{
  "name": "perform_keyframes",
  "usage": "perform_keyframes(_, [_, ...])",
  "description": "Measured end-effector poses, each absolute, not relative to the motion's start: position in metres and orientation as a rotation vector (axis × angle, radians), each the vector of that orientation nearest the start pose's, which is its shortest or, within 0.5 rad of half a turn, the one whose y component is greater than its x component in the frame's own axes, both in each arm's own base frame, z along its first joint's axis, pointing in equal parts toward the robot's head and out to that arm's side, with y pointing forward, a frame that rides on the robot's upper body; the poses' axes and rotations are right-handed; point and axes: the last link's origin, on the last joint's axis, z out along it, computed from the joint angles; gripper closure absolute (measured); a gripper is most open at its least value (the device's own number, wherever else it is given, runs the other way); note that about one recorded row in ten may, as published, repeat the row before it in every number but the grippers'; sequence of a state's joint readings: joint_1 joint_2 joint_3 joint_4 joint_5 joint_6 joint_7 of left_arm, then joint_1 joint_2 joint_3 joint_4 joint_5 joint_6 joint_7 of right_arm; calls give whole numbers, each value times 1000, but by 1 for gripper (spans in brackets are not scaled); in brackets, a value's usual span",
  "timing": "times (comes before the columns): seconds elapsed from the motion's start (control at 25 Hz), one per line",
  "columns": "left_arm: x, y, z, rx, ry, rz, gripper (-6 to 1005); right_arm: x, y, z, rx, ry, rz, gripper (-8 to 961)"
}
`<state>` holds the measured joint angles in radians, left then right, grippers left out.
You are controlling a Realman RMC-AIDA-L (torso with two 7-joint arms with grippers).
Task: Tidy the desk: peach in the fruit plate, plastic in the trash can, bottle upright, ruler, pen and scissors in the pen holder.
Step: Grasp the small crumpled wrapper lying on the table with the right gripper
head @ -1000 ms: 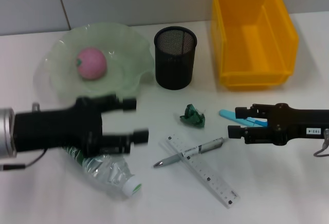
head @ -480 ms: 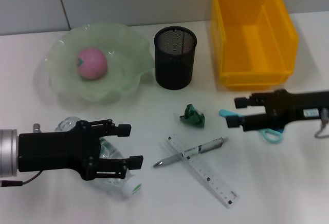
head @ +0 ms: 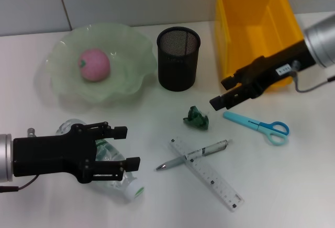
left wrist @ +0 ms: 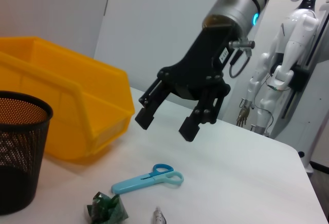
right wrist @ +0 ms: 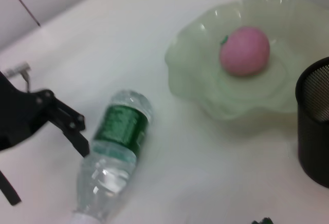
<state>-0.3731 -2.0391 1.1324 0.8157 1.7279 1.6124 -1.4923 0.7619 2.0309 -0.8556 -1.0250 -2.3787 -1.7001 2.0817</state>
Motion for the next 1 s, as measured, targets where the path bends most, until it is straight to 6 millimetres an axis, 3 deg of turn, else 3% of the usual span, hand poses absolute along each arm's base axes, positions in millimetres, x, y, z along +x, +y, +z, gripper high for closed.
perform_keyframes(0.12, [-248, 291, -10, -2929, -600, -728, 184, 168, 390, 31, -2878, 806, -135, 154])
perform_keyframes(0.36, [-249, 291, -11, -2919, -602, -739, 187, 156, 396, 6, -2864, 677, -324, 153])
perform_keyframes(1.0, [-249, 292, -9, -2909, -602, -742, 195, 174, 399, -43, -2843, 587, -429, 154])
